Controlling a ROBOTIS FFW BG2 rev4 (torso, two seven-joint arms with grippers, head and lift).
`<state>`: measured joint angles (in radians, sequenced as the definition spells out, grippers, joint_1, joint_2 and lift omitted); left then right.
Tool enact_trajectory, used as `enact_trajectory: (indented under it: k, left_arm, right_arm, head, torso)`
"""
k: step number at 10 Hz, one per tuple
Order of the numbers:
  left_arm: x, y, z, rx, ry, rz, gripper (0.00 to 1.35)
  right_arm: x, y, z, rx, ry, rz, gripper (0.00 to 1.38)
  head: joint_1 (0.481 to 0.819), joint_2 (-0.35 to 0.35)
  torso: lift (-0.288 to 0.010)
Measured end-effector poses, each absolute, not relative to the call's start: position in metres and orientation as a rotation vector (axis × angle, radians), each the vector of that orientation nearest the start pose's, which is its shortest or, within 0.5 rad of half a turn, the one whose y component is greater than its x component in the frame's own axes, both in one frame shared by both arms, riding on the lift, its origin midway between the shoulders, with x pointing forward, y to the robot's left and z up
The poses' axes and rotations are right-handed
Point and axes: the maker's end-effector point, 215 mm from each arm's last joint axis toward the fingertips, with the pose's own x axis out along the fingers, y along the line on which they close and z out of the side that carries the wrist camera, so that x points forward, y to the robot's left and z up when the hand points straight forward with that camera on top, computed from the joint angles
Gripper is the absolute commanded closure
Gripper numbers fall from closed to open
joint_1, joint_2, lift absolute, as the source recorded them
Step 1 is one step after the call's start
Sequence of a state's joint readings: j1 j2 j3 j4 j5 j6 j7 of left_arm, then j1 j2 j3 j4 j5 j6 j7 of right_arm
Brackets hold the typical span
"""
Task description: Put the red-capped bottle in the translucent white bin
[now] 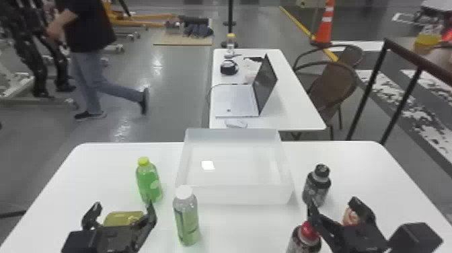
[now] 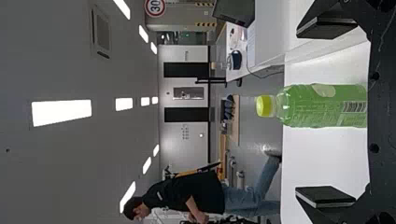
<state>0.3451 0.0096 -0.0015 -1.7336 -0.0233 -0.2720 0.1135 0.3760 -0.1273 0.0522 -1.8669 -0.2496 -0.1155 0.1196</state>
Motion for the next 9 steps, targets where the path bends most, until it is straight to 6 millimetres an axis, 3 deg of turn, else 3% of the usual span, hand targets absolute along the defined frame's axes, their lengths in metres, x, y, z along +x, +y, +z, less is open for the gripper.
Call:
enact_trajectory:
  k: [6, 9]
  left_arm:
    - [0.480, 0.250, -0.356, 0.023, -0.090, 0.102, 0.12]
    - [0.480, 0.249, -0.357, 0.023, -0.088, 0.101, 0.12]
  right_arm:
    - [0.476, -0.197, -0.342, 0.152, -0.028, 0.206, 0.22]
    - [0.477, -0.186, -0.342, 0.144, -0.018, 0.270, 0.22]
  head:
    - [0.549, 0.000]
    - [0.549, 0.000]
  torso:
    - [-0.100]
    - [-0.100]
